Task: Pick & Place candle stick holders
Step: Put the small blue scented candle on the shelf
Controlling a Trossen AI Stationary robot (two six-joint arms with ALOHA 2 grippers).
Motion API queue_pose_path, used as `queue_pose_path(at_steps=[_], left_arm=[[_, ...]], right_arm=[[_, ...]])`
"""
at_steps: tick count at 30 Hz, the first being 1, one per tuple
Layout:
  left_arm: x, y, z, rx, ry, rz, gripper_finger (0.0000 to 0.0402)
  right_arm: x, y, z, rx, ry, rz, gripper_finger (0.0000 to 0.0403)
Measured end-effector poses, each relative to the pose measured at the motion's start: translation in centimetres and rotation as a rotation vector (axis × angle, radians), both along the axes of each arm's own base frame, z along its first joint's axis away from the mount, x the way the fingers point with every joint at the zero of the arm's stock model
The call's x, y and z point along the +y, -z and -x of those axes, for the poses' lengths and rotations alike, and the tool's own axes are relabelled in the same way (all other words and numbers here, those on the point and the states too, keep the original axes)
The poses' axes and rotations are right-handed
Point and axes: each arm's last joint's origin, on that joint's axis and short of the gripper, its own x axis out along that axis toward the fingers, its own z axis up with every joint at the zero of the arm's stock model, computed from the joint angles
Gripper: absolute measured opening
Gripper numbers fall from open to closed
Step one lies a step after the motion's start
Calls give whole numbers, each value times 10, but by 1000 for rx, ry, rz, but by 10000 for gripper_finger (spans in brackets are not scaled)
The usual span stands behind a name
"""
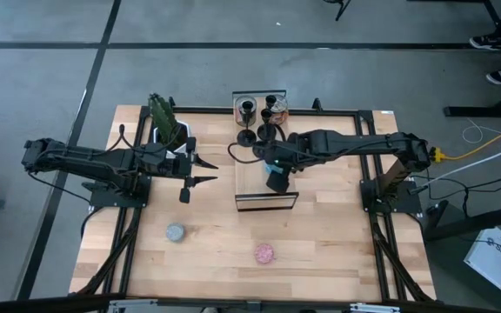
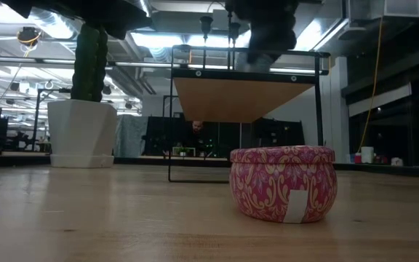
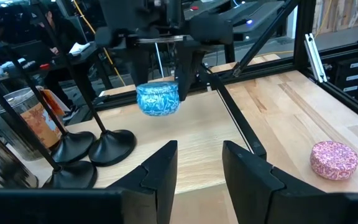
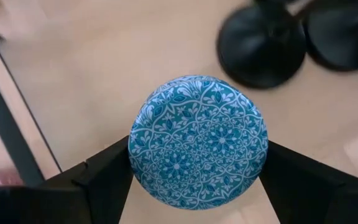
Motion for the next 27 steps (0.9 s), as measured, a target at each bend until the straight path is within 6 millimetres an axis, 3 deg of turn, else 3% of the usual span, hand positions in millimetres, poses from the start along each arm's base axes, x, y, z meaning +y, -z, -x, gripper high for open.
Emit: queue_pose_path(at_steps=[11,23,27], left_arm=[[0,0,0,0,0,0,122],[0,0,0,0,0,0,122],[0,0,0,0,0,0,125]], right_arm=[[0,3,7,94,-79,29,317],[0,19,7,122,-90,39,317],[-1,19,7,122,-91,47,336]])
